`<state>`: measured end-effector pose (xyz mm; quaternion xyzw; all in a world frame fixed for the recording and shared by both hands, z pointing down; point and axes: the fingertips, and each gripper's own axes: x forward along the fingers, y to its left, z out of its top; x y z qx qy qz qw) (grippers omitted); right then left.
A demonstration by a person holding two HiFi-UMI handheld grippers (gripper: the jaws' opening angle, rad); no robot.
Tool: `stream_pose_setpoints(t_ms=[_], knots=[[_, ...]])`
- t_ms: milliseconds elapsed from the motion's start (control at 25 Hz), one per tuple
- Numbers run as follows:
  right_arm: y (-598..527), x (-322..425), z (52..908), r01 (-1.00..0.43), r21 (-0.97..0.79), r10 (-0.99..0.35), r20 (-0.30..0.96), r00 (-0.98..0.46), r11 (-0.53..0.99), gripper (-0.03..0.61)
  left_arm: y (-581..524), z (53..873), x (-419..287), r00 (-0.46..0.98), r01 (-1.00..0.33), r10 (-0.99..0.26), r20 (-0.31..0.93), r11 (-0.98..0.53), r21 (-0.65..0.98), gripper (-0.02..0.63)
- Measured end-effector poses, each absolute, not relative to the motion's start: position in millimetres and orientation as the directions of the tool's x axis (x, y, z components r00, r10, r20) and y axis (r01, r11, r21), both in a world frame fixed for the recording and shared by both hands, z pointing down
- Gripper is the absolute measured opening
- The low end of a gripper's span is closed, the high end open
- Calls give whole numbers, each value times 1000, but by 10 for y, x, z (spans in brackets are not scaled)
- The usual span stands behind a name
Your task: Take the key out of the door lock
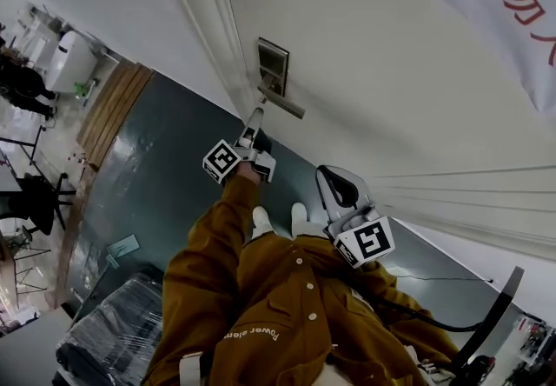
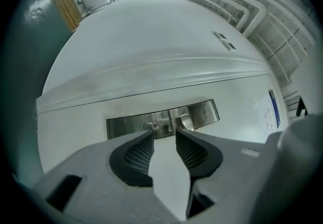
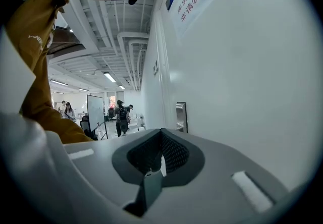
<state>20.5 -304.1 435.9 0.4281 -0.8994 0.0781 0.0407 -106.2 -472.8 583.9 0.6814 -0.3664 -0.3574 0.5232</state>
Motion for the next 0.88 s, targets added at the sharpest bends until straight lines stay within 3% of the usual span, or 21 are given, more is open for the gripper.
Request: stream_pose_setpoints(t_ms=[200,280,600,720,880], knots=[[-3009,276,4415,-794,-110,-778,161,-607,597,6,-4946,5963,-958,488,-80,-868,-90,-147,986,102],[-3018,305,4410,-800,-110,-784,159,-600,590,6,-4954,6026,-974,481,-64,-872,-87,-134,989,50],[-3017,305,4415,-801,-110,-784,166,-599,589,6,-5093,6113,-951,494,-10,-862,-116,-139,990,101],[-3002,280,4402,-798,-108,-781,166,-602,592,6,-5142,6108,-955,500,-9,-859,-109,-131,991,30],[-3001,271,4379,-798,-106,-782,162,-602,593,6,-5135,6004,-916,520,35,-842,-141,-144,989,20]])
